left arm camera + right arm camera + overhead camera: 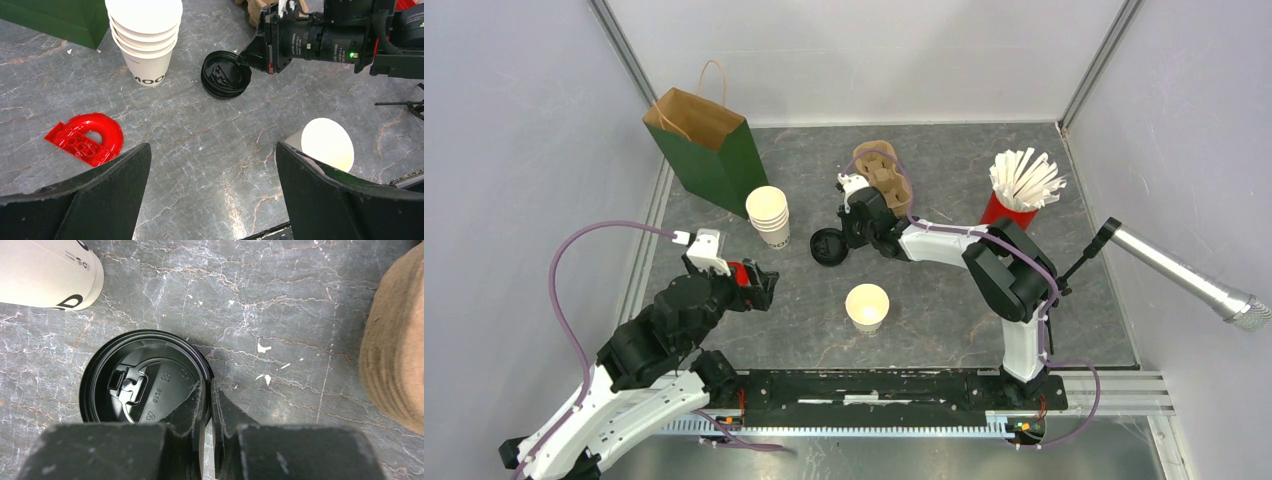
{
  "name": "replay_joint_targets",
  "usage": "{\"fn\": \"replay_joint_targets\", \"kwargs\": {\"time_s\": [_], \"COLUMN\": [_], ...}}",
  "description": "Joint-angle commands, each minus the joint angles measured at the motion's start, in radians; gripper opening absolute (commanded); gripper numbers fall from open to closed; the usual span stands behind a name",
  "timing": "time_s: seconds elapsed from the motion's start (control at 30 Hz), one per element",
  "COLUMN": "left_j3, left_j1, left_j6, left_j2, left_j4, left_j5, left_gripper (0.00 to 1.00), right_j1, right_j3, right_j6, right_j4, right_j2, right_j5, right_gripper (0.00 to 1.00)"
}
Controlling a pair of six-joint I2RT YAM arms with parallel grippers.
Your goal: Pack the takeout coffee
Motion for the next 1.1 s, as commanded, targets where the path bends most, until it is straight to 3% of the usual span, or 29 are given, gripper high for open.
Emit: {"fn": "replay_joint_targets", "kwargs": {"time_s": [0.0,0.13,0.27,0.37,0.43,0.47,0.53,0.57,0.63,0.93,1.07], "left_j3": [-0.001,0.000,-0.001,-0.003,-0.003,-0.003,-0.003,-0.003,-0.003,-0.003,-0.004], "left_j1": [-0.002,-0.002,-0.002,-0.002,-0.002,-0.002,-0.002,-0.002,-0.002,-0.002,-0.002], "left_j6": [0.035,0.035,0.035,0.035,0.035,0.035,0.035,0.035,0.035,0.035,0.035], "left_j2": [0.014,0.018,0.017,0.017,0.015,0.016,0.018,0.017,0.018,0.017,0.017], "left_j4": [0.018,0.018,0.018,0.018,0.018,0.018,0.018,0.018,0.018,0.018,0.018], "left_j5": [-0.015,-0.016,-0.019,-0.019,-0.019,-0.019,-0.019,-0.018,-0.018,-0.019,-0.019], "left_gripper": [1.00,1.00,1.00,1.00,1.00,1.00,1.00,1.00,1.00,1.00,1.00], "right_j1": [-0.002,-0.003,-0.003,-0.004,-0.003,-0.003,-0.003,-0.002,-0.003,-0.003,-0.007], "right_j3": [0.009,0.004,0.013,0.019,0.024,0.028,0.039,0.041,0.041,0.035,0.034], "right_j6": [-0.024,-0.031,-0.021,-0.031,-0.036,-0.036,-0.035,-0.037,-0.056,-0.059,-0.002], "right_j4": [0.012,0.014,0.016,0.018,0.015,0.011,-0.012,-0.020,-0.021,-0.034,-0.018], "right_j2": [-0.078,-0.089,-0.083,-0.074,-0.070,-0.069,-0.067,-0.068,-0.071,-0.101,-0.115], "right_j5": [0.026,0.026,0.021,-0.004,-0.014,-0.013,0.008,0.015,0.008,0.016,-0.066], "right_gripper": [0.10,0.07,0.12,0.00,0.00,0.01,0.17,0.17,0.00,0.00,0.00]}}
